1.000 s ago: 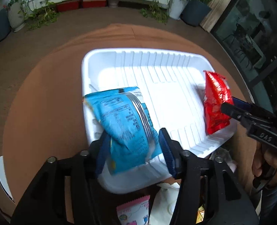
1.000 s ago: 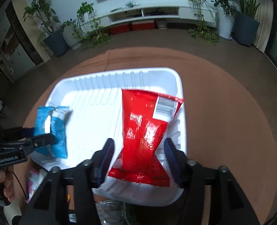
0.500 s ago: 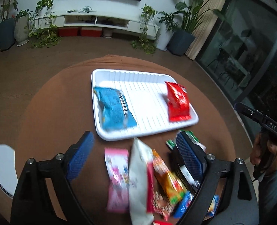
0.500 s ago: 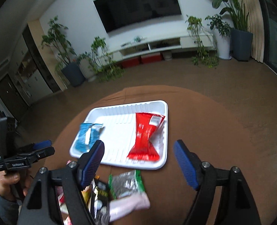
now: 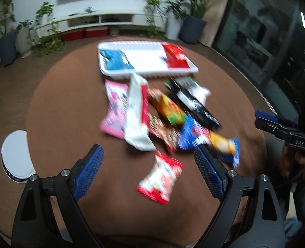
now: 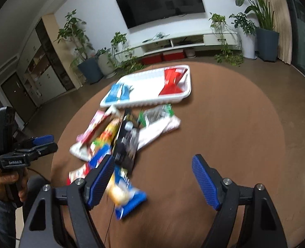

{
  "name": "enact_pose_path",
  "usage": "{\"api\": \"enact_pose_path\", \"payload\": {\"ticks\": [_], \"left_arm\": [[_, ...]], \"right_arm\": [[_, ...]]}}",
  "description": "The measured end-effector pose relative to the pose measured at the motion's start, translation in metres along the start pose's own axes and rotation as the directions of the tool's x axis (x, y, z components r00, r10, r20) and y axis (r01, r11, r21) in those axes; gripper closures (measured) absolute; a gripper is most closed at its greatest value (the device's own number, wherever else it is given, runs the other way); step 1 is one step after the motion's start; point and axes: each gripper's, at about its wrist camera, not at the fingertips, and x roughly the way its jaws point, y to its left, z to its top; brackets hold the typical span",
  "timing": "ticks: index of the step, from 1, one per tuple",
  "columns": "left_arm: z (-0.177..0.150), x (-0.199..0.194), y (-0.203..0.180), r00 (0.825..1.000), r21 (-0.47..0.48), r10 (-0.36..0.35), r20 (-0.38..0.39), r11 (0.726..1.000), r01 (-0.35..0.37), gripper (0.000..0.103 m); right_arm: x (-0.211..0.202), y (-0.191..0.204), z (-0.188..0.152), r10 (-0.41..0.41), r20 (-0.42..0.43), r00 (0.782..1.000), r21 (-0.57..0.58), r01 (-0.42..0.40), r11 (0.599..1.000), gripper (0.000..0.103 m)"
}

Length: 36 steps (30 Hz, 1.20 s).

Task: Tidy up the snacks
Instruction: 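Withdraw both tools from the tray back over the snack pile, then grasp the red-and-white candy with the left tool while the right tool grasps the blue cake bar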

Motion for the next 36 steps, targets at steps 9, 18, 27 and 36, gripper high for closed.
{"api": "enact_pose_path", "payload": {"ticks": [9, 18, 27, 36], "left_arm": [[-0.023, 0.016, -0.014, 0.998, 0.051, -0.009, -0.063, 0.999, 0.012, 0.014], [-0.025, 0.033, -0.025, 0.993, 0.147, 0.024, -0.114, 0.989, -0.007, 0.014], [-0.019, 0.05, -0.026, 0.985, 0.21, 0.035, -0.167, 0.978, 0.001, 0.016], [-0.019, 0.069, -0.031, 0.97, 0.258, 0.051, -0.238, 0.966, 0.013, 0.021]], "right_arm": [[0.008, 0.034, -0.026, 0.032, -0.065, 0.997, -0.083, -0.038, 0.996, 0.023], [0.022, 0.06, -0.042, 0.033, -0.115, 0.993, -0.161, -0.052, 0.986, 0.023], [0.029, 0.063, -0.044, 0.019, -0.142, 0.99, -0.183, -0.045, 0.982, 0.023], [0.033, 0.065, -0.045, 0.02, -0.163, 0.986, -0.19, -0.051, 0.981, 0.023]]}}
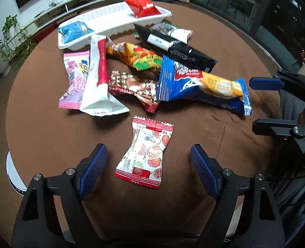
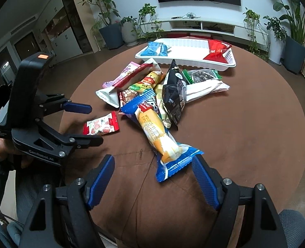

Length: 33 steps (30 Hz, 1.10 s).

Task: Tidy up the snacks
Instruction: 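Grasp the red-and-white candy with the left tool while the right tool grasps the blue cake bar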

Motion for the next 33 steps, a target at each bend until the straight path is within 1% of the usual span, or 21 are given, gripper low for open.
{"api": "enact_pose_path", "payload": {"ticks": [6, 7, 8, 10, 11, 13, 18, 19, 20, 22, 26, 28, 33], "left_arm": [[0.001, 0.006, 0.005, 1.0, -0.001, 0.002, -0.015, 1.0, -0.002, 0.021], [0.0, 0.006, 0.003, 1.0, 0.008, 0.002, -0.014, 1.0, -0.002, 0.025], [0.0, 0.006, 0.003, 1.0, 0.014, 0.001, -0.014, 1.0, 0.0, 0.038], [0.001, 0.007, 0.003, 1.0, 0.013, -0.007, -0.023, 1.0, 0.007, 0.053], [0.001, 0.007, 0.003, 1.0, 0.014, -0.003, -0.022, 1.0, 0.003, 0.056], [0.002, 0.007, 0.003, 1.0, 0.016, -0.007, -0.024, 1.0, 0.008, 0.057], [0.003, 0.009, 0.001, 0.999, 0.021, 0.002, -0.033, 1.0, -0.002, 0.057], [0.004, 0.009, 0.001, 0.999, 0.018, 0.003, -0.034, 1.0, -0.002, 0.059], [0.005, 0.009, 0.001, 0.999, 0.013, 0.006, -0.034, 1.0, -0.006, 0.064], [0.005, 0.008, 0.004, 0.999, 0.0, 0.006, -0.032, 1.0, -0.006, 0.07], [0.003, 0.007, 0.007, 1.0, -0.024, -0.013, -0.027, 1.0, 0.012, 0.071], [0.002, 0.006, 0.007, 1.0, -0.031, -0.016, -0.025, 0.999, 0.015, 0.072], [-0.004, 0.002, 0.01, 0.999, -0.061, -0.037, -0.015, 0.997, 0.036, 0.073]], "right_arm": [[0.002, 0.001, 0.001, -0.003, -0.009, 1.0, -0.005, 0.003, 1.0, 0.023], [0.002, 0.001, 0.002, -0.004, -0.011, 1.0, -0.007, 0.004, 1.0, 0.023], [0.002, 0.002, 0.002, -0.005, -0.012, 1.0, -0.009, 0.005, 1.0, 0.023], [0.003, 0.003, 0.004, -0.007, -0.015, 1.0, -0.014, 0.006, 1.0, 0.023], [0.004, 0.003, 0.005, -0.008, -0.016, 1.0, -0.016, 0.007, 1.0, 0.023], [0.005, 0.005, 0.007, -0.006, -0.018, 1.0, -0.022, 0.005, 1.0, 0.023], [0.01, 0.008, 0.011, -0.004, -0.027, 1.0, -0.047, 0.002, 0.999, 0.023], [0.011, 0.008, 0.013, -0.002, -0.029, 1.0, -0.052, 0.0, 0.999, 0.023], [0.011, 0.008, 0.015, -0.001, -0.031, 1.0, -0.055, 0.0, 0.999, 0.023], [0.013, 0.008, 0.019, -0.003, -0.036, 0.999, -0.064, 0.001, 0.998, 0.023], [0.019, 0.011, 0.025, -0.002, -0.062, 0.998, -0.1, -0.004, 0.995, 0.024], [0.023, 0.013, 0.026, -0.003, -0.078, 0.997, -0.129, -0.008, 0.992, 0.025], [0.035, 0.013, 0.029, 0.017, -0.134, 0.991, -0.151, -0.037, 0.988, 0.034]]}}
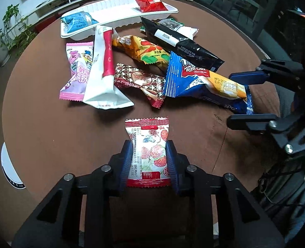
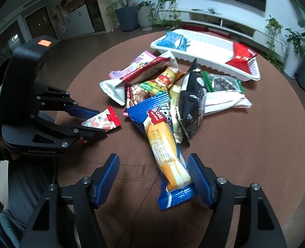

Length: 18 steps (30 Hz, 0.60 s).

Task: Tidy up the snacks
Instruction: 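Grasp the red-and-white candy with the left tool while the right tool grasps the blue cake bar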

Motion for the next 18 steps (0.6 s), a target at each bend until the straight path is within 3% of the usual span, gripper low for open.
{"api": "enact_pose_path", "payload": {"ticks": [16, 18], "left_arm": [[-0.012, -0.005, 0.003, 0.999, -0.043, -0.029, 0.032, 0.999, 0.03, 0.073], [-0.011, -0.005, 0.003, 0.999, -0.043, -0.028, 0.033, 0.999, 0.03, 0.073]], "right_arm": [[0.03, 0.0, 0.013, -0.016, -0.133, 0.991, -0.05, 0.009, 0.999, 0.048], [0.03, 0.0, 0.014, -0.031, -0.137, 0.99, -0.051, 0.024, 0.998, 0.055]]}}
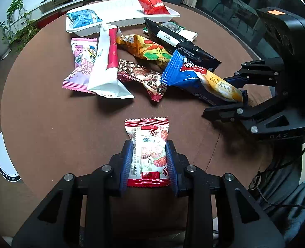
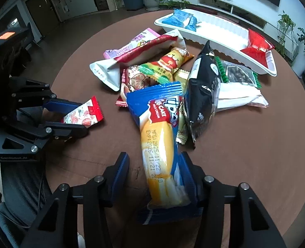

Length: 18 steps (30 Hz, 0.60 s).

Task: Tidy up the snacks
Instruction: 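Grasp the red-and-white candy with the left tool while the right tool grasps the blue cake bar, then carry the candy with the left tool while the right tool carries the cake bar to the tray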

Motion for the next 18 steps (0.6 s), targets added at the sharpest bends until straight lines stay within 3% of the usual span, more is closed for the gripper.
{"api": "enact_pose_path", "payload": {"ticks": [4, 13, 18], "left_arm": [[0.001, 0.0, 0.0, 1.0, -0.005, -0.001, 0.005, 1.0, 0.001, 0.073], [-0.001, -0.001, -0.001, 1.0, -0.019, -0.002, 0.013, 1.0, 0.002, 0.073], [-0.003, -0.002, -0.001, 1.0, -0.036, -0.009, 0.029, 0.999, 0.01, 0.074]], "right_arm": [[-0.001, 0.001, -0.001, -0.027, -0.009, 1.0, 0.001, 0.027, 1.0, 0.07], [-0.002, 0.006, -0.006, -0.042, -0.001, 0.999, 0.012, 0.042, 0.999, 0.073], [-0.01, 0.001, -0.017, 0.017, 0.028, 0.999, 0.089, -0.019, 0.996, 0.074]]}}
